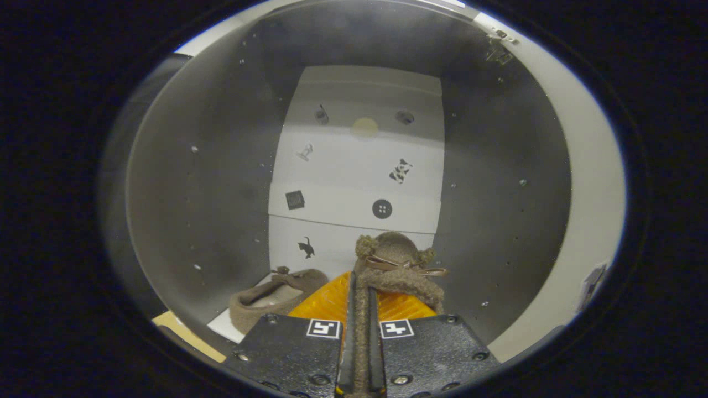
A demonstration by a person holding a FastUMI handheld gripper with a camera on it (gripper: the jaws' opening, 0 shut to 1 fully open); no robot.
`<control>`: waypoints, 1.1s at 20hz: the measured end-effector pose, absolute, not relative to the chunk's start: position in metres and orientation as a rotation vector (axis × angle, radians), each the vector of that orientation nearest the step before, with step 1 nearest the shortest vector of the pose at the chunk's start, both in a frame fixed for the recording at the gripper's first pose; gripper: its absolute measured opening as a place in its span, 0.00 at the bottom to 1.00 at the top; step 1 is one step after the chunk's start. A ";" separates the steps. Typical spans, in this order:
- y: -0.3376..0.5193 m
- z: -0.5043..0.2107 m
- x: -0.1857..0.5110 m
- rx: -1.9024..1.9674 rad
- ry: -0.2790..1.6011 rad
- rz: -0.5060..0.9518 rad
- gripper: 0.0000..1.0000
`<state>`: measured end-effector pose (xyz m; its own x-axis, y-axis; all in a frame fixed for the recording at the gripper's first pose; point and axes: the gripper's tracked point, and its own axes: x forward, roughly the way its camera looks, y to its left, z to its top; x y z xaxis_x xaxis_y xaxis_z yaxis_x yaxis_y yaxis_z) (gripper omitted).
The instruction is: Open the shoe cabinet door, grab the shoes and put them into the shoe cabinet, then close the shoe cabinet door.
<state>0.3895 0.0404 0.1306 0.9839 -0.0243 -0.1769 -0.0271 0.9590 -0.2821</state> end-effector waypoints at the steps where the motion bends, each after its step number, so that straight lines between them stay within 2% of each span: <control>1: 0.038 0.122 0.399 -0.302 0.193 0.005 0.13; 10: 0.034 0.071 0.454 -0.347 0.300 -0.008 0.19; 13: 0.032 0.070 0.455 -0.314 0.314 -0.032 0.26; 14: 0.035 0.070 0.454 -0.307 0.320 -0.019 0.32; 16: 0.038 0.068 0.449 -0.282 0.336 -0.012 0.53; 18: 0.042 0.070 0.441 -0.246 0.342 -0.004 0.57; 22: 0.044 0.072 0.421 -0.214 0.354 -0.018 0.90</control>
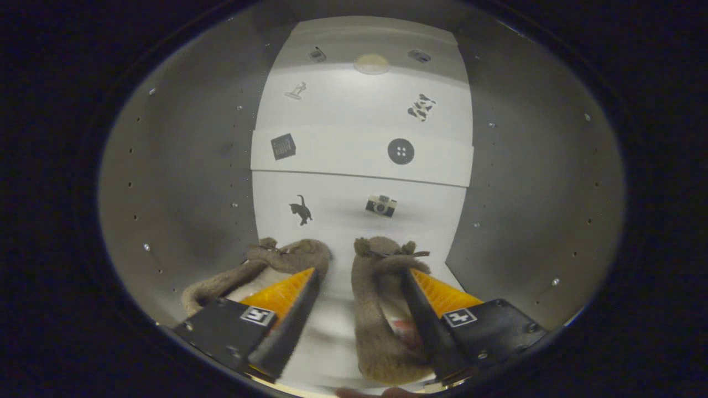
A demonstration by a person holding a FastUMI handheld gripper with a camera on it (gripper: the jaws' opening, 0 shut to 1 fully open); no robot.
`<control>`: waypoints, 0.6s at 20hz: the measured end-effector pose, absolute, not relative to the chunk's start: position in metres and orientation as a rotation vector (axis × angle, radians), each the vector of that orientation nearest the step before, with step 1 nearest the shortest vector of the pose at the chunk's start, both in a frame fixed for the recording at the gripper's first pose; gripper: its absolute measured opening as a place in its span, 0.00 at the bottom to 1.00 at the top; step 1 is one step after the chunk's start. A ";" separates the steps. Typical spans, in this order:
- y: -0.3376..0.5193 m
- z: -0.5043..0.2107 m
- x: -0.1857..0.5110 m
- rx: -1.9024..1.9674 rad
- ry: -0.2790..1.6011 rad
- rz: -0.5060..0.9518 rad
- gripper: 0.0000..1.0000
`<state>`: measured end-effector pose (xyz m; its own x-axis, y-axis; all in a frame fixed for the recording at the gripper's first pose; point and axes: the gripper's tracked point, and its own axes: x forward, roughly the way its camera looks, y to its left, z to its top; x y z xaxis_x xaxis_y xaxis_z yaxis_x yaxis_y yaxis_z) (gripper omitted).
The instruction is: Open the shoe cabinet door, grab the shoes and put them into the shoe cabinet, then close the shoe cabinet door.
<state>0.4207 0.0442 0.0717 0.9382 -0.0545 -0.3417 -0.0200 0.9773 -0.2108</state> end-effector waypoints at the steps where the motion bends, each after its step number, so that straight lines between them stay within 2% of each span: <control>1: 0.043 0.075 0.412 -0.213 0.344 -0.027 0.98; 6: 0.039 0.104 0.364 -0.168 0.287 -0.068 0.98; 12: 0.054 0.152 0.281 -0.159 0.215 -0.048 0.99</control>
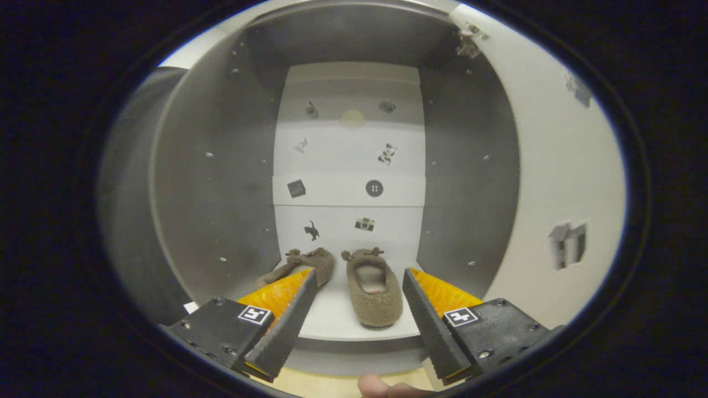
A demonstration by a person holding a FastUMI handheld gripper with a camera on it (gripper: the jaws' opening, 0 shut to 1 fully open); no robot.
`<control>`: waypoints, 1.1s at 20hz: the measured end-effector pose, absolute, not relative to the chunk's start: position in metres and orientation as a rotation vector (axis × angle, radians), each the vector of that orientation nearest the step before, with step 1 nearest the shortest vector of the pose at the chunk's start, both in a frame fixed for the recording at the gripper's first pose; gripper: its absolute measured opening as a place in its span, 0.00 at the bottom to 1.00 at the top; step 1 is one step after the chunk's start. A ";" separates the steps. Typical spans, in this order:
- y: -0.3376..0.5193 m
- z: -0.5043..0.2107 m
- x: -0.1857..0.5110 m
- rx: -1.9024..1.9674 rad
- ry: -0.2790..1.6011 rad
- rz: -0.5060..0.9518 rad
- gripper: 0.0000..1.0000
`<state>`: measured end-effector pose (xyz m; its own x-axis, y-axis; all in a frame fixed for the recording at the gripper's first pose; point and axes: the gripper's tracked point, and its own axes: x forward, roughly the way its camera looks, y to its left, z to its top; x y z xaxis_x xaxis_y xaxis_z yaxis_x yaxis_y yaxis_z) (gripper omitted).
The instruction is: Open the shoe cabinet door, grab the shoes and put them into the shoe cabinet, then close the shoe cabinet door.
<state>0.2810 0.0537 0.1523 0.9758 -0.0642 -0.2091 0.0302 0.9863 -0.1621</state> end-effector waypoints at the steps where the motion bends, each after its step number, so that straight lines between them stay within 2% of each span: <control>1: 0.059 0.161 0.264 -0.160 0.203 -0.038 0.99; 11: 0.075 0.223 0.080 -0.130 0.149 0.063 1.00; 17: 0.019 0.265 -0.018 -0.111 0.115 0.036 1.00; 22: -0.018 0.276 -0.105 -0.074 0.137 0.123 1.00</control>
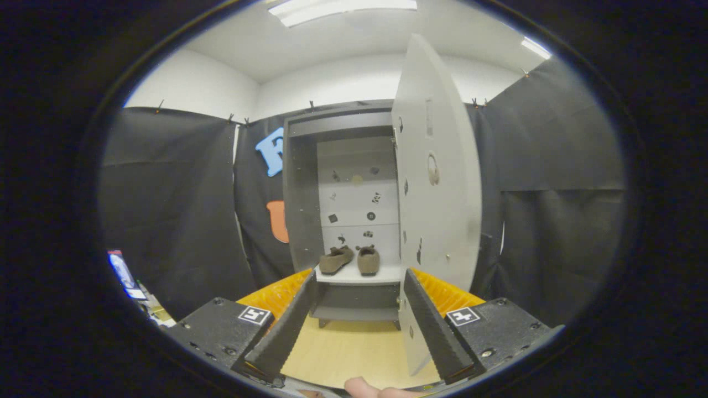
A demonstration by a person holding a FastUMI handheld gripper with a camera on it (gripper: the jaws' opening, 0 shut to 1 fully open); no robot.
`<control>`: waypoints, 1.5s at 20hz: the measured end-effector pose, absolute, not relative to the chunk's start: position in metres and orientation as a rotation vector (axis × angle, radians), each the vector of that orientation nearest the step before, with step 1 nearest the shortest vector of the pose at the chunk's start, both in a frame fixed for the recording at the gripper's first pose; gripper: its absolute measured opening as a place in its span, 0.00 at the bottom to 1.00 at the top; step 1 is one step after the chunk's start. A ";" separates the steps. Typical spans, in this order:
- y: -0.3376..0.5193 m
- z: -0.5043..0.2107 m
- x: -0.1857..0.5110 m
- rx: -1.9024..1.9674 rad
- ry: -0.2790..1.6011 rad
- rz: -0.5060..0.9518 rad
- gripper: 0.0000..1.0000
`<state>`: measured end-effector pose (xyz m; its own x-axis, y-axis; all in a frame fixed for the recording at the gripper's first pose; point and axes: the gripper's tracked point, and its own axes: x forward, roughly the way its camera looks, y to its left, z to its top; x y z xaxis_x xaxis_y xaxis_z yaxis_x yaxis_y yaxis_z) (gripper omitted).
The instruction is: Open the shoe cabinet door, grab the shoes and put them into the shoe cabinet, then close the shoe cabinet door.
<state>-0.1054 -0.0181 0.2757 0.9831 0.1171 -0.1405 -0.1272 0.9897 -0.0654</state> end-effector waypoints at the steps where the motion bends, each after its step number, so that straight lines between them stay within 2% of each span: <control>1: -0.034 0.283 -0.118 -0.090 0.108 0.111 1.00; 4: -0.078 0.292 -0.154 -0.127 0.061 0.057 1.00; 8: -0.125 0.301 -0.173 -0.114 0.047 0.076 1.00; 15: -0.291 0.294 -0.130 -0.077 0.099 -0.163 1.00; 20: -0.376 0.296 -0.081 -0.163 0.057 -0.210 1.00; 25: -0.383 0.280 -0.032 -0.158 0.078 -0.126 1.00; 30: -0.341 0.273 -0.004 -0.123 0.105 -0.056 1.00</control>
